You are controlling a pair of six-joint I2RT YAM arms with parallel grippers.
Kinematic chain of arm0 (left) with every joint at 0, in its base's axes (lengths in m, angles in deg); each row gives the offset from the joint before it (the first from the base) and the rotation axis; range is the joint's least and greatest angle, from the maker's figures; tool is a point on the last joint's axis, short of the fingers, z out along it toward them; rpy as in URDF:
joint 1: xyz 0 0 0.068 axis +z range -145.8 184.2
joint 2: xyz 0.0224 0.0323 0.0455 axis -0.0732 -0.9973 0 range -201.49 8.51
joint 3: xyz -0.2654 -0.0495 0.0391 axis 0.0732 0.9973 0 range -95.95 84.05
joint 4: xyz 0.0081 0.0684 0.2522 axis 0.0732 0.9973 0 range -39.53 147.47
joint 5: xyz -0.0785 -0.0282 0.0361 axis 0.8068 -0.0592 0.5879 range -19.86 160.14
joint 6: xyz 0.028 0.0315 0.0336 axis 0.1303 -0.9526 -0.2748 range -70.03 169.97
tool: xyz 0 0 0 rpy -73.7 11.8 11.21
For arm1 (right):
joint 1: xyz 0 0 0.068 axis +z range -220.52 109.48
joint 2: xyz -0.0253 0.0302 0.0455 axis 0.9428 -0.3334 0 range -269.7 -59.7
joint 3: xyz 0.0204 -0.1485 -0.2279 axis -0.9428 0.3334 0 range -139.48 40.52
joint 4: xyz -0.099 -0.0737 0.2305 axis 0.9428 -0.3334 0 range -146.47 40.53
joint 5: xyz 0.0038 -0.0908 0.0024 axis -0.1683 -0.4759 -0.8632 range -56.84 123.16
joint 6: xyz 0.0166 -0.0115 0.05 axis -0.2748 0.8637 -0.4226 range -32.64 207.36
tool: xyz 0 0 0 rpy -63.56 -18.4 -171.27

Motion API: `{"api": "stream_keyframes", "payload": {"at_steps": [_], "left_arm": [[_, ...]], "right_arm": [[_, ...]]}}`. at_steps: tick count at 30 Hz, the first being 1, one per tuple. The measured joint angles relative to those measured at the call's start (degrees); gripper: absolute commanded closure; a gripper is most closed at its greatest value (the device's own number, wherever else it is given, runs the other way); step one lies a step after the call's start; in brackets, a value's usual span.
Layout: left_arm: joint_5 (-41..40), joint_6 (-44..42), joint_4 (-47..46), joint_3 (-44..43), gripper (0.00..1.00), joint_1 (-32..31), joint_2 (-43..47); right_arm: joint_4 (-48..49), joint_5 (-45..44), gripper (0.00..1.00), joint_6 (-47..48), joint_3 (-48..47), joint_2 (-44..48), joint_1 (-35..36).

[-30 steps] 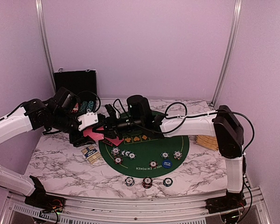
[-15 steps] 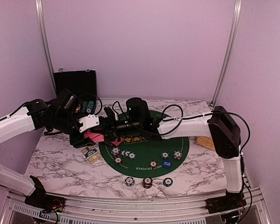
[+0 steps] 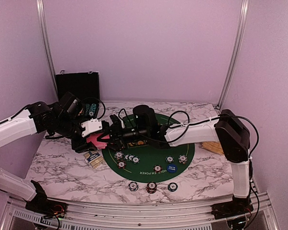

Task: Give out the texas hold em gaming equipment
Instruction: Pass from the left arm to the right

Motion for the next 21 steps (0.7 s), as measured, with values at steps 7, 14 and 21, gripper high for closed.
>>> {"api": "stream_keyframes", "payload": {"at_steps": [7,14,21], "left_arm": [[-0.3,0.3,0.6,-0.8,0.25,0.0,-1.0],[-0.4,0.3,0.6,-1.9,0.01,0.0,-1.4],[0.3,-3.8,2.3,-2.0,0.01,0.0,-1.4]], "right_arm": [[0.9,-0.1,1.00,-1.2,0.0,0.1,0.0],[1.7,0.2,1.00,-2.9,0.0,0.1,-0.1],[1.5,0.9,1.00,-2.8,0.0,0.1,-0.1]]}}
